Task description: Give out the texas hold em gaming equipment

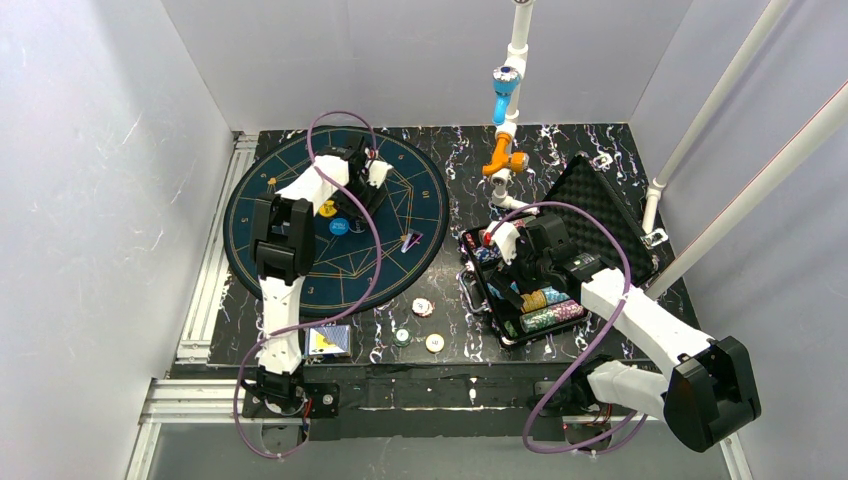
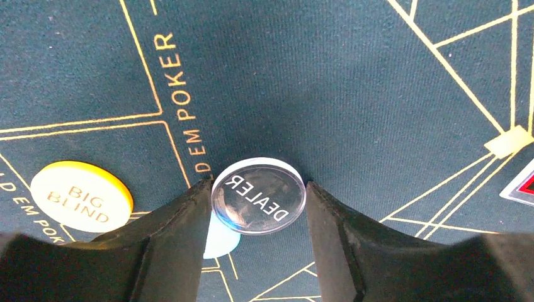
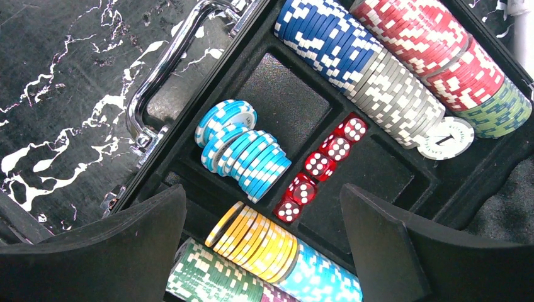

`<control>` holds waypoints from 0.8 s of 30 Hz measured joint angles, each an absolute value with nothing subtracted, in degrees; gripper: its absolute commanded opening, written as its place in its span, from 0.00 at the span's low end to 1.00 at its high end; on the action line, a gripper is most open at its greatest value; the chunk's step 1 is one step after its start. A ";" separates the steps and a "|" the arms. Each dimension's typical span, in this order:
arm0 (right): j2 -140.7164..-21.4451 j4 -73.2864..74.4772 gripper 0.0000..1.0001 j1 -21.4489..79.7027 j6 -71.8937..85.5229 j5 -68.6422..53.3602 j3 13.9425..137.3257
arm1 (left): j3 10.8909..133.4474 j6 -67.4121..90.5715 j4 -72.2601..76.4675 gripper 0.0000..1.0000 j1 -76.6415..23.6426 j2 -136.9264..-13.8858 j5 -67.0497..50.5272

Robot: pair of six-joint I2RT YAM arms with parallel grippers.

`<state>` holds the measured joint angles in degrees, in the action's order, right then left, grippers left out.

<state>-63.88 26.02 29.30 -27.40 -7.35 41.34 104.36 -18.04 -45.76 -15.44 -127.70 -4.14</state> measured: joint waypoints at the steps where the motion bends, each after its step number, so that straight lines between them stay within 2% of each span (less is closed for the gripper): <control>1: -63.88 26.02 1.00 29.30 -27.40 -7.27 41.34 | 104.14 -18.04 -45.50 0.48 -15.49 -127.61 -3.90; 7: -63.88 26.02 1.00 29.34 -27.42 -7.20 41.34 | 102.13 -18.09 -43.88 0.40 -15.62 -126.30 -3.27; 15: -63.88 26.02 1.00 29.39 -27.42 -7.16 41.34 | 101.34 -18.06 -47.20 0.36 -15.62 -123.20 -4.95; 24: -63.88 26.02 1.00 29.52 -27.42 -6.98 41.34 | 92.40 -18.94 -51.03 0.36 -14.46 -104.57 -10.59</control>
